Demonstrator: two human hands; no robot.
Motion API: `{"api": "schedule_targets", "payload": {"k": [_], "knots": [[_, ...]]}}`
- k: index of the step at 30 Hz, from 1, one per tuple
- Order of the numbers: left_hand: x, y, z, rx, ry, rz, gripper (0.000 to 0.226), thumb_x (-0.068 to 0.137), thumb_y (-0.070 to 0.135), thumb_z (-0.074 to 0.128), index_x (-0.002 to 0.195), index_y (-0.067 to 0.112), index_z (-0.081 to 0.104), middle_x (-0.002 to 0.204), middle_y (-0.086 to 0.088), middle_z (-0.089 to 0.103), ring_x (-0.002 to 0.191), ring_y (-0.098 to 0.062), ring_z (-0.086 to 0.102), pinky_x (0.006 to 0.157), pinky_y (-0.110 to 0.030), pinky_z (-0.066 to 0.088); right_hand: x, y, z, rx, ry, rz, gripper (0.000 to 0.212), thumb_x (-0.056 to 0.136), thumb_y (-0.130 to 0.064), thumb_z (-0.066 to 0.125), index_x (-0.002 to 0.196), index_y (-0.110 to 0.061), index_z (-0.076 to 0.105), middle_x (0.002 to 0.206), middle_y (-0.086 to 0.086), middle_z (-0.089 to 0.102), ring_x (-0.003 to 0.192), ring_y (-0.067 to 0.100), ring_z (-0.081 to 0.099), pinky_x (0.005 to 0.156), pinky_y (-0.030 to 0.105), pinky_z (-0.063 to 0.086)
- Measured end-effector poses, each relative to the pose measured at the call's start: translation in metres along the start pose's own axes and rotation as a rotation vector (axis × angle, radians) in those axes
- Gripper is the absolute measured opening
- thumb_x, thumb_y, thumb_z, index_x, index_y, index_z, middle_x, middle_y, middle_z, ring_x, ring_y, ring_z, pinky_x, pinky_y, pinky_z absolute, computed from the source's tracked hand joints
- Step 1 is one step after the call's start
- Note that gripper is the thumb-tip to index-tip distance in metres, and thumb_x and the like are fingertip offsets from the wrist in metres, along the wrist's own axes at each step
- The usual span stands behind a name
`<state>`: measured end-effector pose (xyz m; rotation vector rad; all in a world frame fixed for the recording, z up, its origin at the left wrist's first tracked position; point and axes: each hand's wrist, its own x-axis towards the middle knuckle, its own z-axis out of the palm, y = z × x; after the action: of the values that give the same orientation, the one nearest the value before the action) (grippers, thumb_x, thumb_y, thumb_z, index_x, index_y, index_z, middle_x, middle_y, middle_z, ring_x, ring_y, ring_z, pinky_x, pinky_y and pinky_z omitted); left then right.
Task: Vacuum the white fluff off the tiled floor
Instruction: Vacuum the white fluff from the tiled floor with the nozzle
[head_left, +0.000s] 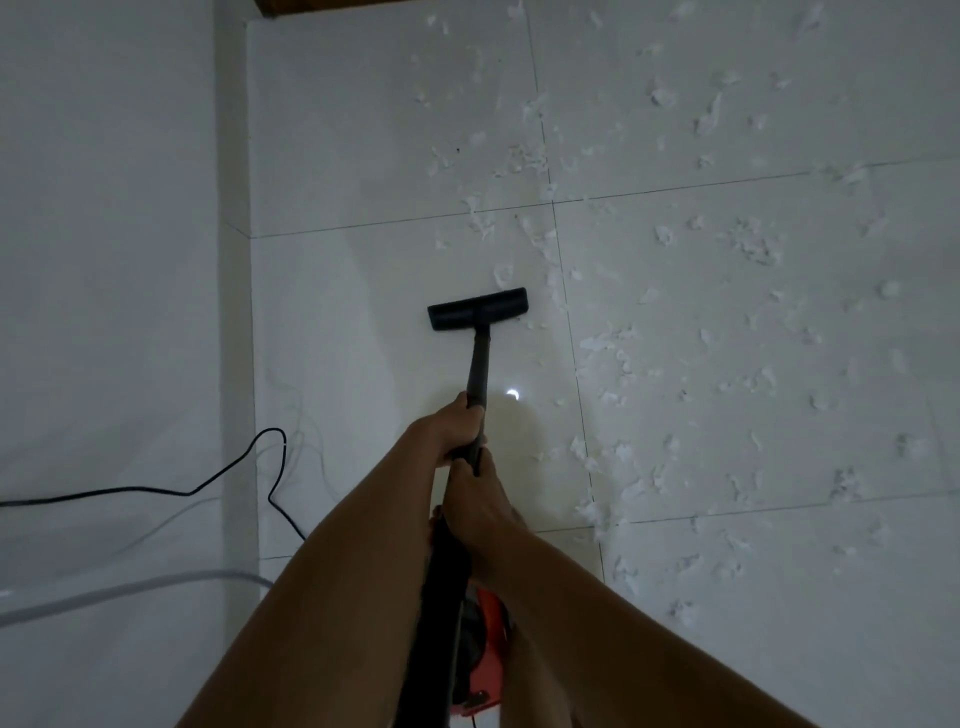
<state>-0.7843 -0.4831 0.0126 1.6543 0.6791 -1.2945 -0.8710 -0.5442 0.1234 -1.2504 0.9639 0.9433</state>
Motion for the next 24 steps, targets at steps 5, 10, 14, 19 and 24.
{"api": "schedule_targets", "payload": {"k": [5, 10, 14, 19, 24], "knots": [[0.013, 0.006, -0.015, -0.038, -0.004, 0.007, 0.054, 0.112, 0.026, 0.033, 0.165, 0.023, 0.018, 0.104, -0.011, 0.056, 0.089, -0.018, 0.058, 0.069, -0.030, 0.052, 0.017, -0.010, 0.006, -0.057, 0.025, -0.017, 0.050, 0.104, -0.029, 0.031, 0.151, -0.045, 0.022, 0.096, 0.012, 0.064, 0.069, 0.023, 0.060, 0.073, 0.042, 0.059], [0.028, 0.014, -0.027, -0.076, -0.012, 0.019, 0.057, 0.113, 0.026, 0.033, 0.166, 0.025, 0.013, 0.107, -0.011, 0.056, 0.094, -0.020, 0.060, 0.071, -0.030, 0.053, 0.026, -0.028, 0.011, -0.083, 0.035, 0.002, 0.048, 0.106, -0.030, 0.031, 0.151, -0.046, 0.023, 0.098, 0.014, 0.066, 0.060, 0.019, 0.059, 0.051, 0.029, 0.055], [0.037, 0.022, -0.043, -0.077, -0.010, 0.010, 0.060, 0.113, 0.028, 0.034, 0.167, 0.031, 0.008, 0.107, -0.009, 0.056, 0.095, -0.017, 0.060, 0.070, -0.028, 0.052, 0.028, -0.041, 0.020, -0.062, 0.033, -0.017, 0.047, 0.108, -0.029, 0.029, 0.151, -0.047, 0.022, 0.083, 0.012, 0.060, 0.048, 0.015, 0.055, 0.037, 0.019, 0.047], [0.042, 0.023, -0.070, -0.019, -0.004, 0.011, 0.058, 0.112, 0.029, 0.036, 0.166, 0.031, 0.014, 0.109, -0.009, 0.057, 0.102, -0.021, 0.061, 0.083, -0.034, 0.056, 0.023, -0.058, 0.043, -0.014, 0.008, -0.031, 0.047, 0.109, -0.025, 0.027, 0.153, -0.042, 0.024, 0.078, 0.007, 0.057, 0.051, 0.016, 0.054, 0.035, 0.015, 0.046], [0.038, 0.027, -0.101, 0.008, 0.006, -0.010, 0.059, 0.113, 0.030, 0.035, 0.166, 0.032, 0.010, 0.117, -0.010, 0.058, 0.119, -0.027, 0.061, 0.093, -0.039, 0.053, 0.018, -0.073, 0.072, -0.012, -0.009, -0.010, 0.048, 0.108, -0.029, 0.027, 0.154, -0.044, 0.020, 0.111, 0.006, 0.064, 0.076, 0.022, 0.067, 0.047, 0.023, 0.051]]}}
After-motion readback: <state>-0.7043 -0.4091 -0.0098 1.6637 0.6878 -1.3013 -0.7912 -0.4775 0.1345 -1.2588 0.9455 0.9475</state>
